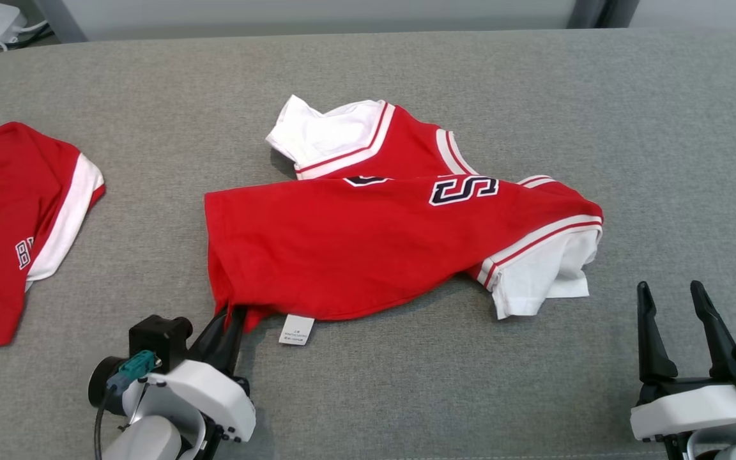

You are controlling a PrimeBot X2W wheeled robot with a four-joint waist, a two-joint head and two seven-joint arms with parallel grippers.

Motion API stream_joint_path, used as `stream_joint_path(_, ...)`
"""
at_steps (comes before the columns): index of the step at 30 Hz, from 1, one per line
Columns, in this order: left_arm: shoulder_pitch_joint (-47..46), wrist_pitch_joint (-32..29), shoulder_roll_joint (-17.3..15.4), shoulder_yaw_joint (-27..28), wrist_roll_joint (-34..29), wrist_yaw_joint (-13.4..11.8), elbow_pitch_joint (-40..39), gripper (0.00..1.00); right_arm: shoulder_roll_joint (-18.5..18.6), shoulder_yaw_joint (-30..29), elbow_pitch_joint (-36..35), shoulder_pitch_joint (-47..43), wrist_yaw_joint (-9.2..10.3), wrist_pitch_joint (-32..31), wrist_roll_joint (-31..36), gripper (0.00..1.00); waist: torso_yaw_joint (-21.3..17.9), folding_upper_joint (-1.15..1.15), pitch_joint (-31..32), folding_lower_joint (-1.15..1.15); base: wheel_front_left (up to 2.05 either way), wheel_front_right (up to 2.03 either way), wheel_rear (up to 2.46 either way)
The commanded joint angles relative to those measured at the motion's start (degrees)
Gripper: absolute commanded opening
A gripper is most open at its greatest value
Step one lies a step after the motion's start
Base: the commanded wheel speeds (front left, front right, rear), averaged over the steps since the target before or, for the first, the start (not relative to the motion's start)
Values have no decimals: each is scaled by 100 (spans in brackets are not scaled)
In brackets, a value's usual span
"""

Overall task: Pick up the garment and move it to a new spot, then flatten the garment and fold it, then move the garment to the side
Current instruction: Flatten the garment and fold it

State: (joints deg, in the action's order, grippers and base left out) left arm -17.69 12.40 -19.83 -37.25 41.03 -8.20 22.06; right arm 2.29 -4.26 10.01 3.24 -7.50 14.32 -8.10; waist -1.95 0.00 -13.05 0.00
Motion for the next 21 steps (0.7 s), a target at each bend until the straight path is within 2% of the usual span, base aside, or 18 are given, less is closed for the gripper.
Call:
stream_joint_path(1,24,80,-247,238,-80,-89,-319,0,61,88,-131,105,1,68,-41,100,68,0,4,0,0,0,0)
stream_joint_path(12,578,1,-770,494,-68,-570,-1715,0,83,38,-17,92,1,68,-96,100,335,0,135,0,0,0,0)
stream_joint_path(15,718,-143,-818,441,52,-501,-1630,0,91,74,10,108,1,68,-111,100,344,0,163,0,0,0,0)
stream_joint_path(21,823,-422,-644,253,417,-120,-1016,0,119,112,43,89,1,68,-134,100,284,0,209,0,0,0,0)
